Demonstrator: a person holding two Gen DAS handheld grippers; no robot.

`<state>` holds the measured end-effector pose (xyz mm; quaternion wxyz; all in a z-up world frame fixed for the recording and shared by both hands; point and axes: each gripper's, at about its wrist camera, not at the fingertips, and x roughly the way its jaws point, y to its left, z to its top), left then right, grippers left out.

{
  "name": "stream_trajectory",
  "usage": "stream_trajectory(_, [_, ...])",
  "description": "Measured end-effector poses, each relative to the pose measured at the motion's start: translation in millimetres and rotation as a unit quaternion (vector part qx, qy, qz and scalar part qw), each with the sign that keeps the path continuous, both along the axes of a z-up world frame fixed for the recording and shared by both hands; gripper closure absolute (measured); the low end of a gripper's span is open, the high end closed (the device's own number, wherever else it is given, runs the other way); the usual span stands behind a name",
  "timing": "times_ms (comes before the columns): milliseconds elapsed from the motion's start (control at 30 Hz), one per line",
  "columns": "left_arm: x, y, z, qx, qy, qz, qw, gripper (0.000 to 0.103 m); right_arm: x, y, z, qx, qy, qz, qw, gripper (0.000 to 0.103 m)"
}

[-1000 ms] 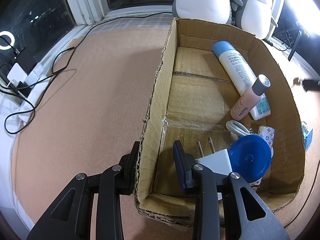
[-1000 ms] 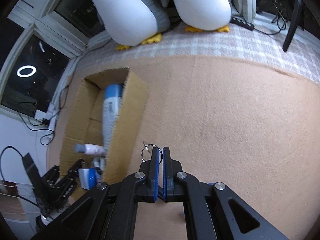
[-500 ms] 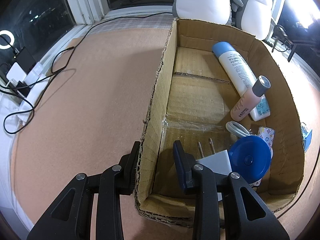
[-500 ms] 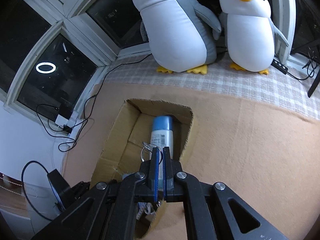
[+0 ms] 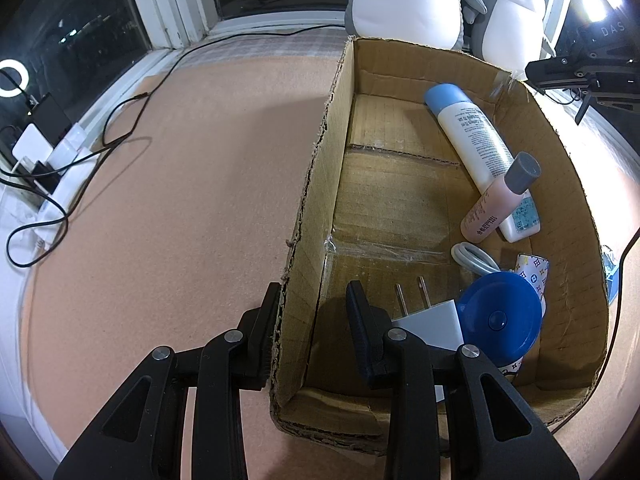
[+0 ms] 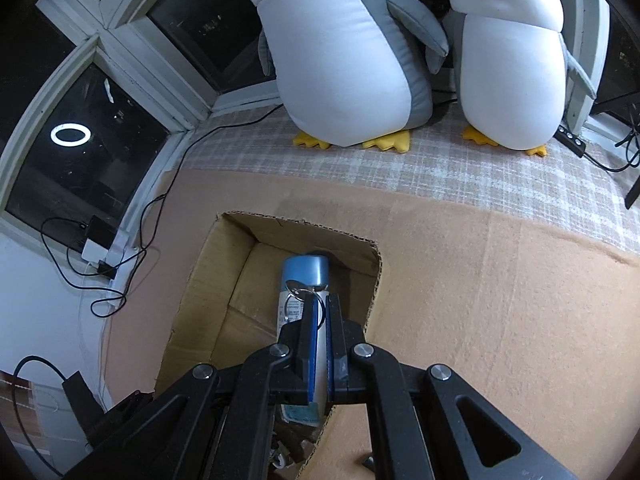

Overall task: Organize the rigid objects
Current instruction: 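Carry the key ring with the right gripper into the box and release, then move the right gripper to the black cylinder and close on it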

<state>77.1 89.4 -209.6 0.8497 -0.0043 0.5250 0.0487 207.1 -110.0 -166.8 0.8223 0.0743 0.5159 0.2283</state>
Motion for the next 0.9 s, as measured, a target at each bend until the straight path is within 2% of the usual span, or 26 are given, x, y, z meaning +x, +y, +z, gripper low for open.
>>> stream_trajectory(67, [0,0,0,-0.001,0.000,0.000,1.0000,0.072,0,2,-1,0.000,0.003,0.006,1.000,0.094])
stream_trajectory(133, [0,0,0,-0.001,0.000,0.000,1.0000,0.072,-2,1,1,-0.002,-0.004,0.003,1.000,0.080])
stream_trajectory(167, [0,0,0,0.000,0.000,0.000,1.0000,0.072,-4,0,2,-0.002,-0.007,0.003,1.000,0.079])
stream_trajectory(500, [-1,1,-1,0.001,-0.001,0.000,1.0000,0.072,-24,-12,17,0.004,-0.020,-0.001,1.000,0.079])
stream_trajectory(900, [-3,1,-1,0.005,-0.002,-0.006,1.0000,0.072,-101,-62,76,0.005,-0.055,-0.016,0.998,0.079])
